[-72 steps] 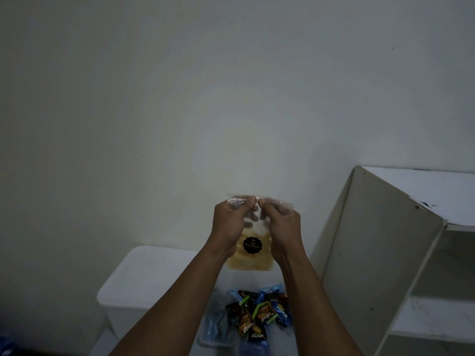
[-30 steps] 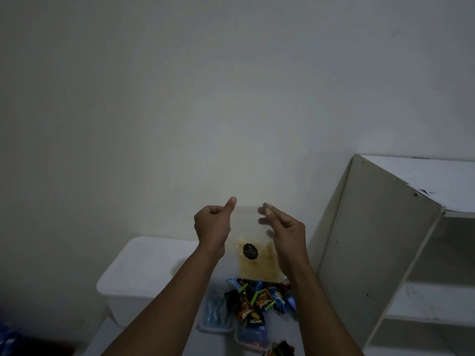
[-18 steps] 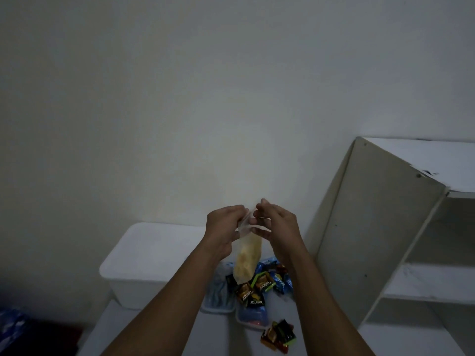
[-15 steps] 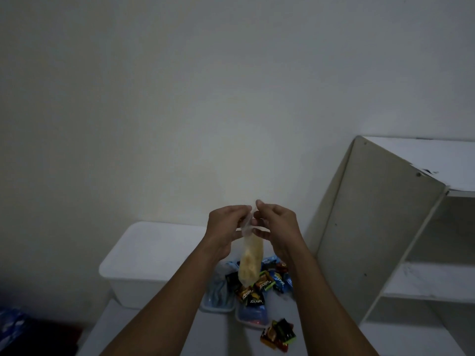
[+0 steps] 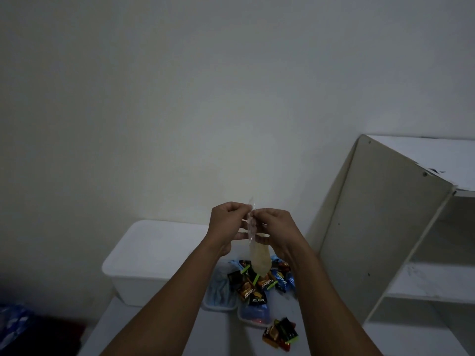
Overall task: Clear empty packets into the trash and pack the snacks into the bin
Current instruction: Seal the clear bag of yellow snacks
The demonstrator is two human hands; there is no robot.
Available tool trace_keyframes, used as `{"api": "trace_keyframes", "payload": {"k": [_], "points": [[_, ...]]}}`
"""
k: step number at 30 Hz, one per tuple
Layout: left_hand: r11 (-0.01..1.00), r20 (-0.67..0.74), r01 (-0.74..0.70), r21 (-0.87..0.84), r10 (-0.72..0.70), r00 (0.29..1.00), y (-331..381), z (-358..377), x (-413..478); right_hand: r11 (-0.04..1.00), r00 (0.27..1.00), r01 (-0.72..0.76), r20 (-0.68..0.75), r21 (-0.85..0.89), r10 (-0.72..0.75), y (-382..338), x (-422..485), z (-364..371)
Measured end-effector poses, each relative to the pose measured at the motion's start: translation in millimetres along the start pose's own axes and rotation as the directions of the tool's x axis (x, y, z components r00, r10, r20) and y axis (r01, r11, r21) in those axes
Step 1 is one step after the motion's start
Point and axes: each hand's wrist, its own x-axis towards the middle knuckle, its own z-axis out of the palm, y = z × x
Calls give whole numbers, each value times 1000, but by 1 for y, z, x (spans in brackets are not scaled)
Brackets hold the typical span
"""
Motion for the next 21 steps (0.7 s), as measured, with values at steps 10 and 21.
{"api": "trace_keyframes", "payload": {"k": [10,21], "points": [[984,56,-34,174,24,998,-2,-6,1,993,984,117,-136,9,-115,-1,9,2],[990,22,-127,64,126,992,-5,-6,2,987,981,161,-111,13,-158,-1,11,2]]}}
